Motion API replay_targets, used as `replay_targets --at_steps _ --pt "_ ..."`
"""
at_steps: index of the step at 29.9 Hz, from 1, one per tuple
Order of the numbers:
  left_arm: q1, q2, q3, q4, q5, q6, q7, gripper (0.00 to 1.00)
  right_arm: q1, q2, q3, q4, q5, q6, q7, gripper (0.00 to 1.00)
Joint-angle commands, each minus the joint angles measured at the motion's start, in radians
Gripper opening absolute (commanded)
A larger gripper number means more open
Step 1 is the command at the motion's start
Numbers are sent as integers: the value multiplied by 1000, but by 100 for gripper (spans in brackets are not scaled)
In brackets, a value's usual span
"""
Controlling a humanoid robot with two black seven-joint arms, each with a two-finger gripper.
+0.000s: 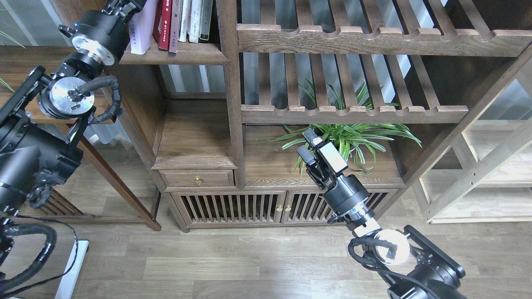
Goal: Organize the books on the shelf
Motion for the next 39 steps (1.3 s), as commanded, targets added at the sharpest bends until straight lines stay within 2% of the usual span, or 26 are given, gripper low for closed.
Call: replay_targets --at_steps 1,5,10,18,21,25,39 --pt "-1 -26 -4 13 -16 0 -67 81 0 0 -2 0 0 0 0 99" --pt "-1 -35 1 10 -55 -1 -109 83 0 0 -1 0 0 0 0 99" --pt "-3 -64 2 8 -55 -1 -110 88 0 0 -1 0 0 0 0 99" --pt "-21 -113 1 10 -56 -1 -110 88 0 0 -1 0 0 0 0 99" --pt "-37 -133 -2 11 -64 -1 -122 89 -2 -2 -1 0 0 0 0 99" --pt "-61 -138 -2 10 -98 -1 -138 89 -6 -2 -1 0 0 0 0 99" --pt "-92 -155 -2 -9 -130 -6 -142 89 -6 0 -1 0 0 0 0 99"
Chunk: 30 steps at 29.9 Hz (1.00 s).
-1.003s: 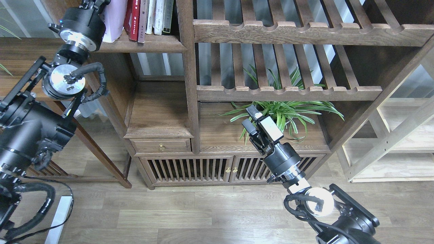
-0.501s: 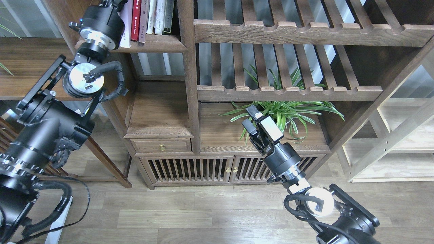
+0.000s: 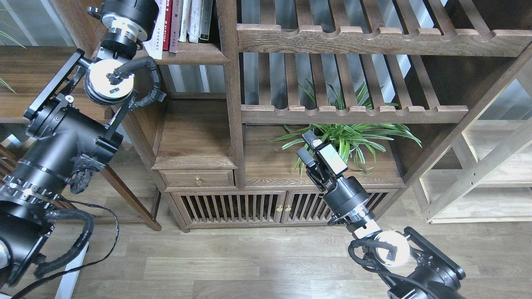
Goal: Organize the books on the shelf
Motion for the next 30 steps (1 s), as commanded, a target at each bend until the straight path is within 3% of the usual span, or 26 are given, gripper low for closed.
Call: replay_targets --at_steps 1,12,25,28,30 --pt "11 1 -1 -15 -4 -6 -1 89 1 0 1 1 0 0 0 99" --pt "123 10 -51 -194 -6 -104 14 86 16 0 3 15 0 0 0 99" --pt "305 10 -101 -375 -8 -128 11 90 19 0 3 38 0 0 0 99" --pt "371 5 -93 -394 -8 -198 17 90 19 2 3 51 0 0 2 99" --pt "400 -1 -91 -392 -8 -288 19 90 19 5 1 51 0 0 2 99"
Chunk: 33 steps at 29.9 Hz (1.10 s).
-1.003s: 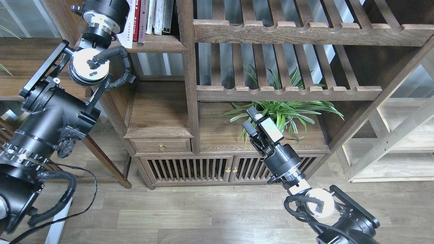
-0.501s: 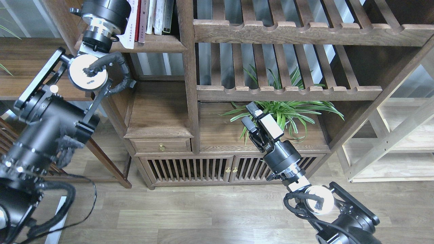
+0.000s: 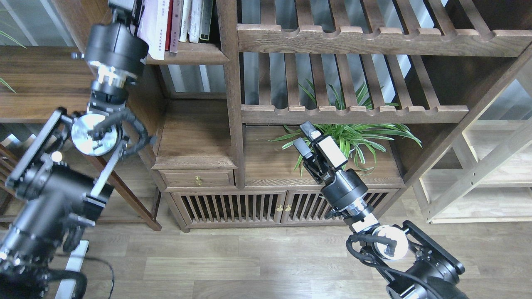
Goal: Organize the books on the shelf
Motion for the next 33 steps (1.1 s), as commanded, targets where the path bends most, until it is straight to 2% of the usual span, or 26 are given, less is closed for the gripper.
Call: replay_targets --at_steps 1,3,8,11,14,19,29,31,33 --pt "62 -9 8 -5 -1 -156 1 89 0 6 -2 3 -1 0 1 99" --pt "90 -22 8 -3 0 -202 1 87 0 8 -2 3 -2 0 1 99" --pt "143 -65 5 -5 -39 -202 -13 87 2 9 -2 3 -2 0 -1 99" --pt "186 -67 17 -8 -90 -202 -13 91 3 8 -2 3 -2 0 -1 99" --pt "217 -67 38 6 -98 -202 5 90 2 15 -2 3 -3 0 -1 99" --pt "228 -67 74 30 -99 -202 4 88 2 17 -6 3 -3 0 -1 99" --pt "375 -67 132 38 -98 -202 6 90 -12 100 -58 3 -43 0 5 99" --pt "386 -67 149 38 -98 -202 12 90 -17 103 -64 3 -54 0 10 99" --pt "395 -67 176 38 -96 -202 38 91 -20 103 -64 3 -55 0 10 99"
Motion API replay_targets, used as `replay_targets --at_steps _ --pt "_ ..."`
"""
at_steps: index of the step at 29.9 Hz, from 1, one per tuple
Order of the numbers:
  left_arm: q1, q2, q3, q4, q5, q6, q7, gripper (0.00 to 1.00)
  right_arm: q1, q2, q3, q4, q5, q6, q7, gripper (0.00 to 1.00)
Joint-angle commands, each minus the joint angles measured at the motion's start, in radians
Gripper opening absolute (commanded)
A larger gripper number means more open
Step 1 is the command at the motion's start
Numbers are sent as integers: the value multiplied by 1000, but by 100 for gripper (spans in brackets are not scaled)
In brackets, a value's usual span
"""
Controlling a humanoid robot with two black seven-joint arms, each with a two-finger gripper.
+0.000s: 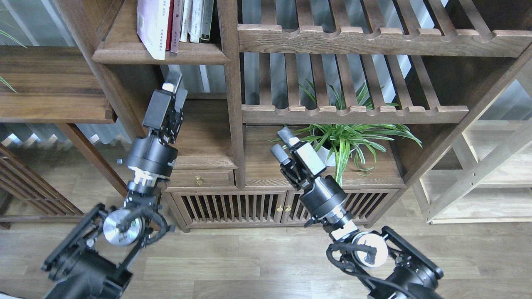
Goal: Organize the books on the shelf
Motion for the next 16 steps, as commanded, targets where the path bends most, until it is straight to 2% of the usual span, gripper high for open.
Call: replay_targets --at_steps 1,5,11,16 --pt "20 0 38 1 3 0 40 92 -5 2 -2 0 -6 0 2 99" --pt "55 0 67 0 14 0 71 92 -16 -2 0 -2 -6 0 3 99" --pt "60 0 67 4 14 0 72 98 -19 -2 8 -11 -10 0 5 99" --pt "73 0 67 4 14 0 72 98 -25 -7 14 -11 -11 0 11 99"
